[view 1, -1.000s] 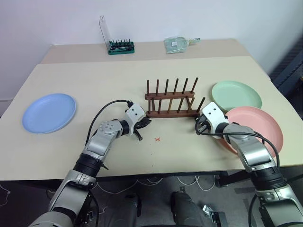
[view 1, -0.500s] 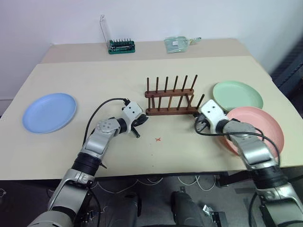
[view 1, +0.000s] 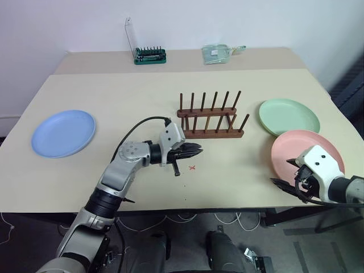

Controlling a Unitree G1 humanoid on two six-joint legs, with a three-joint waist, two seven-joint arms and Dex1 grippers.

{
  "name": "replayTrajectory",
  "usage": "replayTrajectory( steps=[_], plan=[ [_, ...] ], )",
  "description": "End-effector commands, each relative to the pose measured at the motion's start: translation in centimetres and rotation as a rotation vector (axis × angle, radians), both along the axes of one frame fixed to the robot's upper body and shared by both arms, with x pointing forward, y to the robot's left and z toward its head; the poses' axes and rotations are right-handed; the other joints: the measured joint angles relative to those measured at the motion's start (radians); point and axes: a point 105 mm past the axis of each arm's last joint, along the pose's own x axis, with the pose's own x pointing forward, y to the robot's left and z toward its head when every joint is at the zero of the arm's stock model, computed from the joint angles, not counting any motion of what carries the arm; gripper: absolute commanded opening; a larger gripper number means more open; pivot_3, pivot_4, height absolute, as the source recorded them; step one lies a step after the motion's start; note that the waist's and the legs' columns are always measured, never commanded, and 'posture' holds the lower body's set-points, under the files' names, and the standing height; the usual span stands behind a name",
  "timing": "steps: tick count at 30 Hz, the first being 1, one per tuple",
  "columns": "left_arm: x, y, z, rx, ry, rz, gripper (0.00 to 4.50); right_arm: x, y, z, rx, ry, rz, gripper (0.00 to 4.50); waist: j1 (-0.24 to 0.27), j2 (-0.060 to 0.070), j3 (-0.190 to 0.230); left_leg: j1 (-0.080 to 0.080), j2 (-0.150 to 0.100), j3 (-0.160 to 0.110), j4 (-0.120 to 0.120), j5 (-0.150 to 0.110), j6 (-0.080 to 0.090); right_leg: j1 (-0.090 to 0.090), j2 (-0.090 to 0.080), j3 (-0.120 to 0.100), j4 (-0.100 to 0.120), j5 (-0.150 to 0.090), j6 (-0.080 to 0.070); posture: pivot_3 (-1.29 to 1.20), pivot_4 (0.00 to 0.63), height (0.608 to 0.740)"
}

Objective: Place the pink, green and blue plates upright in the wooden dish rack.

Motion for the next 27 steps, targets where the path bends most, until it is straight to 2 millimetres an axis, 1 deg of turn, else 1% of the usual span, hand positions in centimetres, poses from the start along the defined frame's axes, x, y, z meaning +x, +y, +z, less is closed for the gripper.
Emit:
replayTrajectory(
  steps=[1,4,6,7,8,9,10,13,14,19,22,25,27],
  plan=[
    [-0.7,-0.8,1.1,-0.014,-0.037,-0.063,0.44,0.9,-1.0,0.1,-0.052,-0.063,-0.099,4.03,0.001,0.000,0.000,0.000,0.000,0.000,0.000,0.000,0.000,0.000,0.000,0.000,0.000,0.000,0.000,0.00,0.150,0.740],
    [-0.6,-1.0,1.0,-0.016,-0.035,-0.061,0.44,1.4,-1.4,-1.0,-0.070,-0.060,-0.153,4.03,0.005,0.000,0.000,0.000,0.000,0.000,0.000,0.000,0.000,0.000,0.000,0.000,0.000,0.000,0.000,0.00,0.150,0.740],
    [-0.6,-1.0,1.0,-0.018,-0.033,-0.059,0.44,1.4,-1.5,-1.3,-0.076,-0.054,-0.167,3.53,0.006,0.000,0.000,0.000,0.000,0.000,0.000,0.000,0.000,0.000,0.000,0.000,0.000,0.000,0.000,0.00,0.150,0.740],
    [-0.6,-0.9,0.9,-0.018,-0.031,-0.058,0.44,1.4,-1.4,-1.5,-0.081,-0.049,-0.167,3.23,0.006,0.000,0.000,-0.001,0.000,-0.001,0.000,0.000,0.000,0.000,0.000,0.000,0.000,0.000,0.000,0.00,0.150,0.740],
    [-0.6,-0.9,0.9,-0.021,-0.029,-0.054,0.44,1.3,-1.3,-1.4,-0.079,-0.047,-0.164,2.74,0.006,0.000,0.000,-0.001,0.000,-0.001,0.000,0.000,0.000,0.000,0.000,0.000,0.000,0.000,0.000,0.00,0.150,0.740],
    [-0.5,-0.8,0.9,-0.028,-0.022,-0.051,0.44,1.3,-1.1,-1.3,-0.073,-0.046,-0.163,2.35,0.005,0.000,0.000,-0.001,0.000,-0.001,0.000,0.000,0.000,0.000,0.000,0.000,0.000,0.000,0.000,0.00,0.150,0.740],
    [-0.5,-0.8,0.9,-0.035,-0.015,-0.048,0.44,1.2,-0.9,-1.2,-0.069,-0.044,-0.160,1.79,0.005,0.000,0.000,-0.001,0.000,-0.001,0.000,0.000,0.000,0.000,0.000,0.000,0.000,0.000,0.000,0.00,0.150,0.740],
    [-0.8,-0.8,0.8,-0.051,-0.003,-0.053,0.44,1.1,-0.4,-0.8,-0.076,-0.045,-0.158,0.28,0.004,0.000,0.000,-0.001,0.000,-0.001,0.000,0.000,0.000,0.000,0.000,0.000,0.000,0.000,0.000,0.00,0.150,0.740],
    [-0.9,-0.8,0.8,-0.055,0.000,-0.058,0.44,1.1,-0.4,-0.5,-0.079,-0.047,-0.160,0.12,0.003,0.000,0.000,-0.001,0.000,-0.001,0.000,0.000,0.000,0.000,0.000,0.000,0.000,0.000,0.000,0.00,0.150,0.740],
    [-0.9,-0.9,0.6,-0.057,0.006,-0.060,0.44,1.0,-0.6,0.7,-0.101,-0.053,-0.164,0.12,0.006,0.000,0.000,-0.001,0.000,-0.001,0.000,0.000,0.000,0.000,0.000,0.000,0.000,0.000,0.000,0.00,0.150,0.740],
    [-0.8,-1.0,0.5,-0.055,0.009,-0.064,0.44,0.8,-1.2,2.1,-0.129,-0.071,-0.174,0.12,0.006,0.000,0.000,-0.001,0.000,-0.001,0.000,0.000,0.000,0.000,0.000,0.000,-0.001,0.000,0.000,0.00,0.150,0.740],
    [-0.8,-1.0,0.4,-0.058,0.011,-0.065,0.44,0.2,-1.3,4.3,-0.158,-0.104,-0.158,0.12,0.006,0.000,0.000,-0.001,0.000,-0.001,0.000,0.000,0.000,0.000,0.000,0.000,-0.001,0.000,0.000,0.00,0.150,0.740],
    [-0.7,-1.0,0.4,-0.061,0.010,-0.062,0.44,0.0,-0.8,6.6,-0.185,-0.165,-0.100,0.12,0.005,0.000,0.000,-0.001,0.000,-0.001,0.000,0.000,0.000,0.000,0.000,0.000,-0.001,0.000,0.000,0.00,0.150,0.740]
  ],
)
